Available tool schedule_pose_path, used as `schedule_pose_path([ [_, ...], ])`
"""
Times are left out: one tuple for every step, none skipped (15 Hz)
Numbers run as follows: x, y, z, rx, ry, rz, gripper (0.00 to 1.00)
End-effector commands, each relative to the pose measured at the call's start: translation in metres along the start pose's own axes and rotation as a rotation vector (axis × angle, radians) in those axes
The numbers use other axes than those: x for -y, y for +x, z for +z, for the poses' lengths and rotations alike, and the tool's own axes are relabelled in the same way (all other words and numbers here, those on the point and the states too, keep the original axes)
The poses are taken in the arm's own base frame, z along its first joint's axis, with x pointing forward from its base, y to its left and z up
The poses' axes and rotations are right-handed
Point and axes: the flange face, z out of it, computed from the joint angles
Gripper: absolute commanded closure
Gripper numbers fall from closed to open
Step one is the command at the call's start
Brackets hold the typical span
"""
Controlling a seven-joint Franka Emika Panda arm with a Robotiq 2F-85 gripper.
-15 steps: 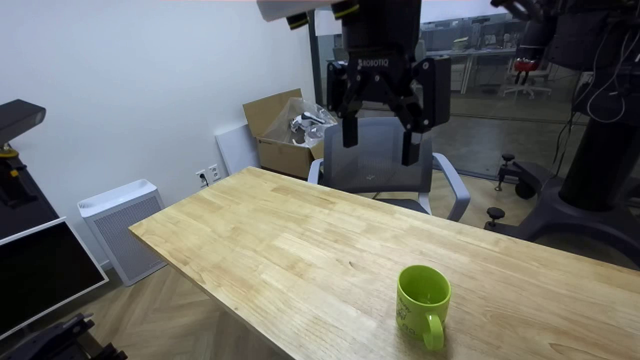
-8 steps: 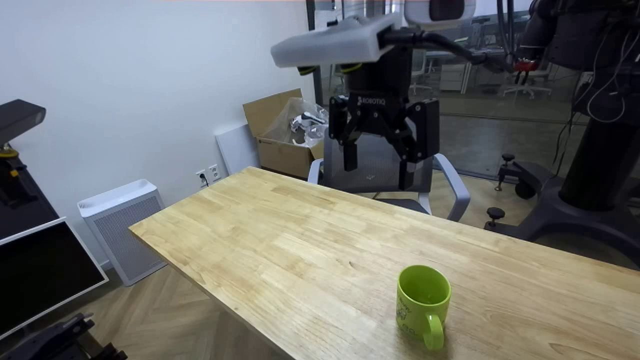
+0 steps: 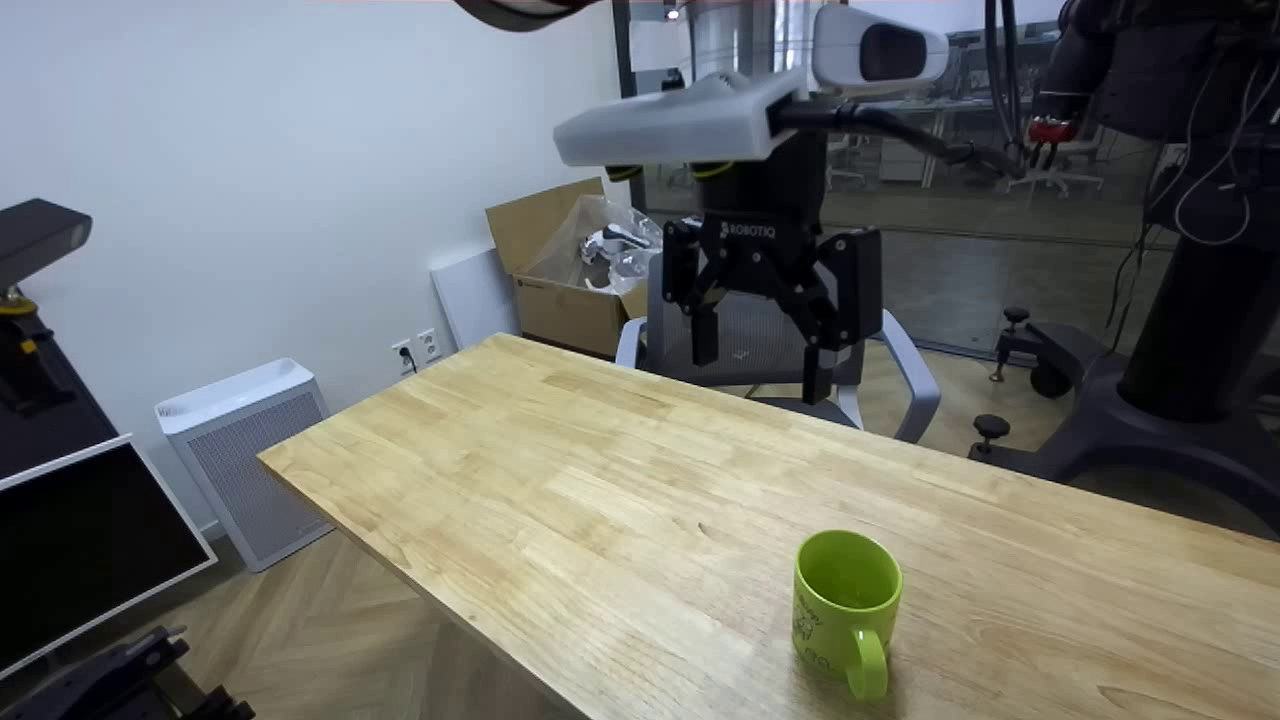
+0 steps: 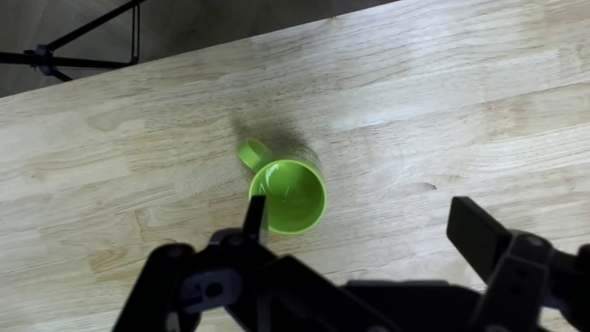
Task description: Move the green cup to the left
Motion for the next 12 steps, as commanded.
schedule_pose_path([
  [-0.0002, 0.0003, -0.0006, 0.001, 0.000, 0.000, 0.00],
  [-0.0002, 0.0003, -0.0006, 0.001, 0.000, 0.000, 0.00],
  [-0.0002, 0.0003, -0.0006, 0.001, 0.000, 0.000, 0.00],
  [-0.0002, 0.0003, -0.0006, 0.001, 0.000, 0.000, 0.00],
  [-0.0002, 0.0003, -0.0007, 0.001, 0.000, 0.000, 0.00],
  [-0.0002, 0.0003, -0.0007, 0.001, 0.000, 0.000, 0.00],
  [-0.0002, 0.0003, -0.0007, 0.001, 0.000, 0.000, 0.00],
  [-0.0002, 0.0003, -0.0007, 0.001, 0.000, 0.000, 0.00],
  [-0.0002, 0.0003, -0.0007, 0.001, 0.000, 0.000, 0.00],
  [-0.0002, 0.0003, -0.0007, 0.001, 0.000, 0.000, 0.00],
  [-0.0001, 0.0013, 0.0013, -0.008, 0.006, 0.000, 0.00],
  [0.0000, 0.0029, 0.0046, -0.026, 0.023, -0.006, 0.00],
])
